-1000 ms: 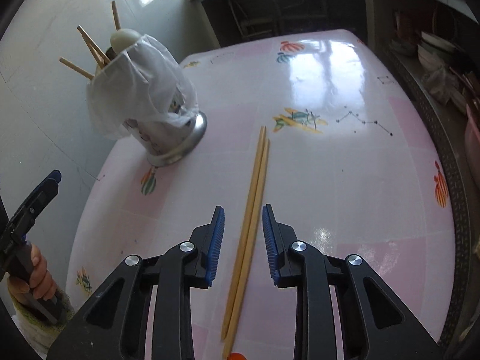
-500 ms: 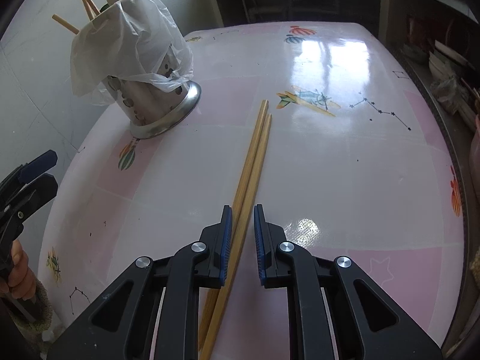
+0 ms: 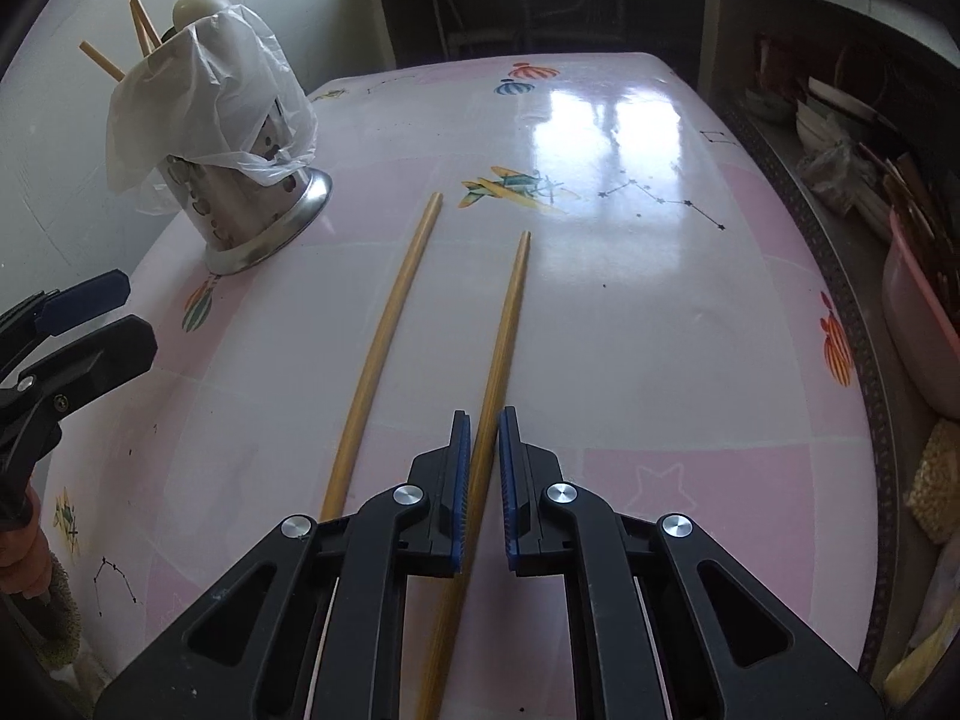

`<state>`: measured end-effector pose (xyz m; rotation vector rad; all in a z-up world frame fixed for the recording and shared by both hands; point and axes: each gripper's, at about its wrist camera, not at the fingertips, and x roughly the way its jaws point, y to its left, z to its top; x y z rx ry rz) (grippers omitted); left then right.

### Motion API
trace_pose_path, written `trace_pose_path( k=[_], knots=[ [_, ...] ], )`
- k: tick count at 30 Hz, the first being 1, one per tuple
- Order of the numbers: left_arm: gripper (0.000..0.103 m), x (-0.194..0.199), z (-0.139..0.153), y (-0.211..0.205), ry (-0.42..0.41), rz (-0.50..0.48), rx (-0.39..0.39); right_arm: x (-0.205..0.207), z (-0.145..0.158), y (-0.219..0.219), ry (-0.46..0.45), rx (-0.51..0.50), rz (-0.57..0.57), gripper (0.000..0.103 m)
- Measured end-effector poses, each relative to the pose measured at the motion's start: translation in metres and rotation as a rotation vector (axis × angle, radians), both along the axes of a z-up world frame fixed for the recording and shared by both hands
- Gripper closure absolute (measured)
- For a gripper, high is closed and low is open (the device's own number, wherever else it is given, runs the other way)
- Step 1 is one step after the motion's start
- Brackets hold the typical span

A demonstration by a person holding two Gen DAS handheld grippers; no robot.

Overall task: Organize utensils
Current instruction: 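Move both tools to the last chopsticks on the table, then close the left tool on one chopstick while the right tool grasps the other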

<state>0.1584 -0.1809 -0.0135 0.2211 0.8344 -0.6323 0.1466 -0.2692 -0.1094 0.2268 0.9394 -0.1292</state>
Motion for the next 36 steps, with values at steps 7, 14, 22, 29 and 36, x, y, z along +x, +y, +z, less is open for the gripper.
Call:
trace_pose_path(
  k=[7,14,22,29,36],
  knots=[
    [0.048,0.002,-0.021,-0.057,0.046,-0.106,0.044,-0.015,-0.002,-0.023,-0.034,0.086,-0.029,0.095],
    [0.072,0.003,-0.053,-0.083,0.047,-0.115,0.171,-0.018,-0.002,-0.028,-0.049,0.128,-0.028,0.096],
    [0.097,-0.001,-0.053,-0.068,-0.003,-0.052,0.211,-0.020,-0.002,-0.035,-0.058,0.173,-0.027,0.096],
    [0.097,-0.005,-0.049,-0.015,0.107,0.065,0.218,-0.021,-0.001,-0.028,-0.021,0.196,0.022,0.096],
    [0.096,-0.022,-0.044,0.026,0.239,0.118,0.227,-0.026,-0.003,-0.026,-0.032,0.211,0.051,0.096]
  ],
)
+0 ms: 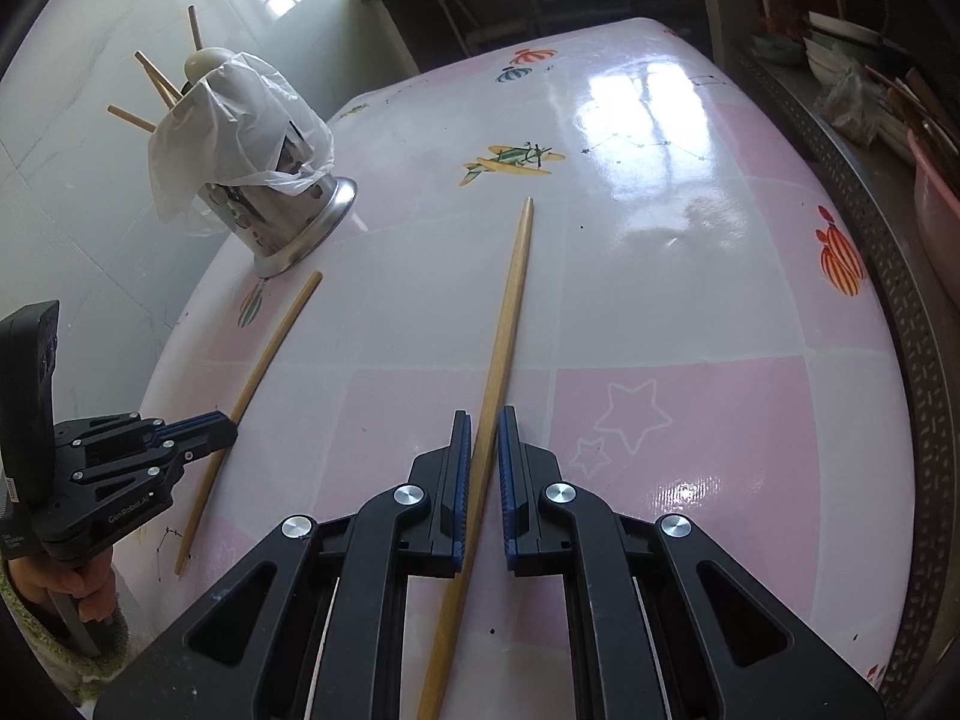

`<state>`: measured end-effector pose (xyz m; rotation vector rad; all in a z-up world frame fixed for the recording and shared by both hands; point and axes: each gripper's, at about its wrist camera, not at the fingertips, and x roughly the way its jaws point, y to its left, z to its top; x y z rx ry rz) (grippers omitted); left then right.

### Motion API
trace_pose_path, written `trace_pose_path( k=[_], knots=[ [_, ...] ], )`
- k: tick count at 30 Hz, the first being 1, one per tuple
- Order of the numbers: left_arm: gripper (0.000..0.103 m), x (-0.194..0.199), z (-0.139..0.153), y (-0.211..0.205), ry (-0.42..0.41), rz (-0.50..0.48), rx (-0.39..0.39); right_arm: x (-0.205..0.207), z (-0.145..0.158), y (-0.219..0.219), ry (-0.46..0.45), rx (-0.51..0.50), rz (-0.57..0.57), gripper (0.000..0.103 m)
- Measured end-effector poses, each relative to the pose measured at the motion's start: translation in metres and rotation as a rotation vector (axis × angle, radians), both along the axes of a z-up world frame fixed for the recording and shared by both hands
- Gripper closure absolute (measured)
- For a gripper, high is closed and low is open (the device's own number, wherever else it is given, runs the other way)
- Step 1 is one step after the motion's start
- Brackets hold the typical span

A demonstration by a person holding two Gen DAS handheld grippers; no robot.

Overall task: Organize utensils
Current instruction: 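Close the left tool on one chopstick while the right tool grasps the other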

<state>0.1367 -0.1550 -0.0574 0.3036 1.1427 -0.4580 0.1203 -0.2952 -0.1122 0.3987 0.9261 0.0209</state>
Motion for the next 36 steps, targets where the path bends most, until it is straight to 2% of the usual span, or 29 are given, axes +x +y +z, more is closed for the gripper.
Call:
trace_pose_path(
  k=[3,5,6,8,15,17,19,22,29,34,36],
  knots=[
    [0.085,0.005,0.003,-0.001,0.053,-0.008,-0.016,0.000,-0.001,-0.004,0.001,0.024,0.005,0.096],
    [0.071,0.009,0.007,-0.006,0.032,-0.008,-0.009,0.000,-0.002,-0.006,-0.001,0.045,0.009,0.096],
    [0.069,0.012,0.008,-0.010,0.024,-0.010,-0.012,-0.001,-0.002,-0.009,-0.003,0.055,0.012,0.096],
    [0.067,0.019,0.009,-0.019,0.014,-0.019,-0.019,-0.001,-0.003,-0.010,-0.009,0.070,0.013,0.096],
    [0.068,0.051,0.001,-0.049,-0.047,-0.046,0.060,-0.002,-0.002,-0.009,-0.011,0.062,0.022,0.096],
    [0.071,0.061,0.000,-0.052,-0.066,-0.031,0.081,-0.003,-0.002,-0.011,-0.009,0.070,0.026,0.096],
    [0.078,0.071,-0.002,-0.053,-0.054,-0.023,0.073,-0.003,-0.002,-0.012,-0.009,0.075,0.028,0.096],
    [0.083,0.078,-0.002,-0.053,-0.052,-0.007,0.063,-0.001,-0.001,-0.011,-0.005,0.065,0.032,0.096],
    [0.097,0.072,-0.002,-0.052,-0.075,0.019,0.041,0.004,0.000,-0.009,0.014,0.054,0.046,0.096],
    [0.097,0.070,0.003,-0.033,-0.094,0.091,-0.066,0.008,0.001,-0.009,0.037,0.062,0.060,0.096],
    [0.097,0.064,0.015,-0.023,-0.122,0.112,-0.102,0.011,0.002,-0.009,0.048,0.077,0.089,0.091]
  ],
)
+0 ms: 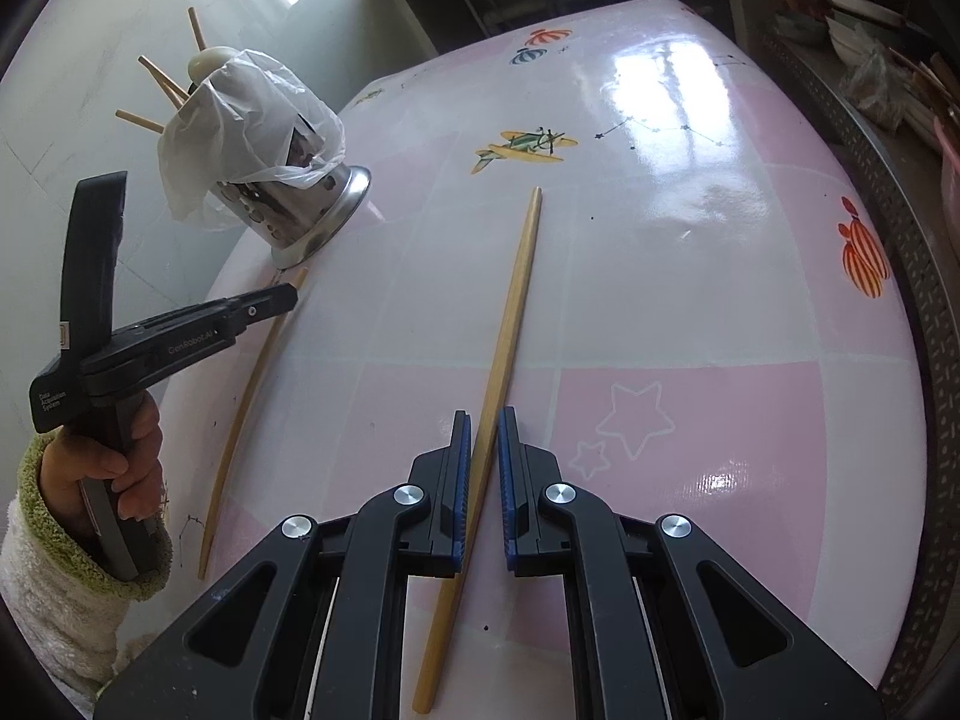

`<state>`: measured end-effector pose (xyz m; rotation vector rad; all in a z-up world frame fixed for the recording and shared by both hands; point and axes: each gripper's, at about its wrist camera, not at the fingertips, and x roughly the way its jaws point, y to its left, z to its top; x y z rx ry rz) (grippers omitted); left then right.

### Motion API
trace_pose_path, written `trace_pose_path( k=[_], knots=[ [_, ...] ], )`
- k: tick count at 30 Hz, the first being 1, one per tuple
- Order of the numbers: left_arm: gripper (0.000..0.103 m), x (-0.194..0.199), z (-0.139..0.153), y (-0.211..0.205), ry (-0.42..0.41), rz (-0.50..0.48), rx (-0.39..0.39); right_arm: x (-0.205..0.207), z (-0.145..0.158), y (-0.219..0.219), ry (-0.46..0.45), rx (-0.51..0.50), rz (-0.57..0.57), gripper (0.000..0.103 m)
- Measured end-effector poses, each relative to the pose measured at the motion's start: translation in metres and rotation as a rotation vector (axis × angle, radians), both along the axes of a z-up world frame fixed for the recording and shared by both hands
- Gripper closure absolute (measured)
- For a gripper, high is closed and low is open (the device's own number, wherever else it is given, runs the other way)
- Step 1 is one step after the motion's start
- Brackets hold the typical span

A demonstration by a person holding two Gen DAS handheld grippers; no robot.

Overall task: Organize utensils
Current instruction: 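Close the left tool on one chopstick while the right tool grasps the other, then lift both held chopsticks up over the bagged holder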

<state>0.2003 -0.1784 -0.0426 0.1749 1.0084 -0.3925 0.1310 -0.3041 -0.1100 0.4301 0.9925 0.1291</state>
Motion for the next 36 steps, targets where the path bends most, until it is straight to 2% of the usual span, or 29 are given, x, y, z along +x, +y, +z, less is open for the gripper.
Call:
trace_pose_path(
  k=[2,4,12,17,20,21,22,24,28,33,36],
  knots=[
    [0.097,-0.007,0.017,0.011,-0.041,0.021,-0.037,0.003,0.003,0.000,-0.002,0.005,0.022,0.081],
    [0.097,-0.014,0.035,0.022,-0.087,0.039,-0.070,0.009,0.007,0.001,-0.008,-0.046,0.017,0.077],
    [0.097,-0.035,0.097,0.049,-0.230,0.101,-0.183,0.039,0.008,-0.006,-0.006,-0.130,-0.019,0.077],
    [0.097,-0.045,0.126,0.063,-0.312,0.109,-0.230,0.046,0.008,0.011,-0.032,-0.269,-0.013,0.077],
    [0.097,-0.051,0.137,0.068,-0.340,0.107,-0.261,0.045,0.007,0.025,-0.046,-0.411,-0.003,0.083],
    [0.097,-0.052,0.139,0.069,-0.352,0.106,-0.264,0.044,0.007,0.027,-0.049,-0.427,0.001,0.089],
    [0.097,-0.055,0.142,0.070,-0.362,0.105,-0.265,0.044,0.008,0.027,-0.045,-0.411,0.003,0.095],
    [0.097,-0.058,0.146,0.072,-0.374,0.096,-0.276,0.043,0.009,0.023,-0.034,-0.372,-0.015,0.098],
    [0.097,-0.063,0.154,0.076,-0.395,0.074,-0.306,0.030,0.021,0.014,-0.044,-0.245,-0.049,0.099],
    [0.097,-0.071,0.160,0.086,-0.420,0.049,-0.370,0.005,0.058,0.011,-0.108,-0.164,-0.085,0.099],
    [0.097,-0.074,0.166,0.094,-0.436,0.040,-0.403,-0.005,0.083,0.009,-0.162,-0.071,-0.098,0.099]
  ],
)
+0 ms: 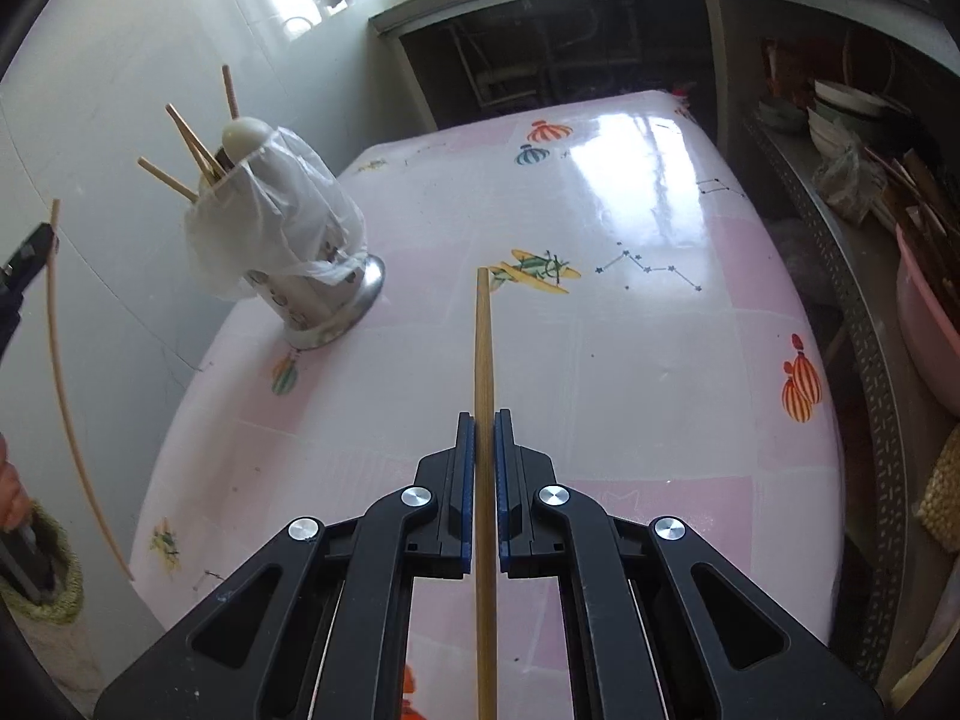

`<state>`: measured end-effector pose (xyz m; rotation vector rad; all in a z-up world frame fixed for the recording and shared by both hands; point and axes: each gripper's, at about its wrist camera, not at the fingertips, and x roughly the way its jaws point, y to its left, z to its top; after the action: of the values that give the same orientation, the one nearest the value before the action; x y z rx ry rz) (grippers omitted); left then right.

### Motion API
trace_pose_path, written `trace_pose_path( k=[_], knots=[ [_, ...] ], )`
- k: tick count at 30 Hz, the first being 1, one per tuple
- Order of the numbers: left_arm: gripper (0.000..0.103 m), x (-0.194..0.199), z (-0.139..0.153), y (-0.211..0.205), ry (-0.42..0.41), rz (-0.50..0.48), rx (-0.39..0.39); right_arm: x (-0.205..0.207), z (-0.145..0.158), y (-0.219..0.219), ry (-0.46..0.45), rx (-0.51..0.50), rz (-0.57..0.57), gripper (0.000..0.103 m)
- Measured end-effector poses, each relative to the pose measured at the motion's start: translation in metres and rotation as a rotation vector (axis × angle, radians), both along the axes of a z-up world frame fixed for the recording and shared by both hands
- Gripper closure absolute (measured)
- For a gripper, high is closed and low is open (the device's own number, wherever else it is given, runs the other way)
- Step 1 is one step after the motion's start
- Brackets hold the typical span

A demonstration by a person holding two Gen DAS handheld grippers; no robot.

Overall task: Organize utensils
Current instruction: 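Lift both held chopsticks up over the bagged holder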

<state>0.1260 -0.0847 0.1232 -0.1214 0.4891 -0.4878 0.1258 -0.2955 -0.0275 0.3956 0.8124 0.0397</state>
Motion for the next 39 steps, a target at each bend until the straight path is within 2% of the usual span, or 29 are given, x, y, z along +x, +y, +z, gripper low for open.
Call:
trace_pose_path(
  k=[7,11,15,18,20,23,28,30,34,39],
  knots=[
    [0.097,0.008,0.043,0.025,-0.064,-0.039,-0.096,-0.006,0.052,0.015,-0.135,0.044,-0.025,0.099],
    [0.097,0.020,0.085,0.036,-0.156,-0.056,-0.174,0.003,0.078,0.024,-0.193,0.061,-0.027,0.099],
    [0.097,0.031,0.127,0.041,-0.286,-0.054,-0.252,0.015,0.097,0.032,-0.235,0.065,-0.012,0.099],
    [0.097,0.045,0.148,0.039,-0.378,-0.042,-0.294,0.028,0.103,0.037,-0.244,0.071,0.001,0.099],
    [0.097,0.059,0.153,0.033,-0.405,-0.027,-0.311,0.034,0.103,0.038,-0.238,0.078,0.011,0.099],
    [0.097,0.083,0.145,0.022,-0.421,-0.003,-0.317,0.042,0.099,0.039,-0.223,0.081,0.019,0.099],
    [0.097,0.120,0.107,-0.005,-0.412,0.036,-0.254,0.051,0.084,0.034,-0.179,0.090,0.019,0.099],
    [0.097,0.133,0.087,-0.014,-0.384,0.044,-0.227,0.054,0.077,0.031,-0.162,0.095,0.018,0.099],
    [0.097,0.153,0.054,-0.021,-0.306,0.050,-0.230,0.056,0.065,0.023,-0.138,0.105,0.012,0.099],
    [0.097,0.158,0.029,-0.023,-0.249,0.042,-0.232,0.053,0.058,0.015,-0.127,0.128,0.005,0.099]
  ],
)
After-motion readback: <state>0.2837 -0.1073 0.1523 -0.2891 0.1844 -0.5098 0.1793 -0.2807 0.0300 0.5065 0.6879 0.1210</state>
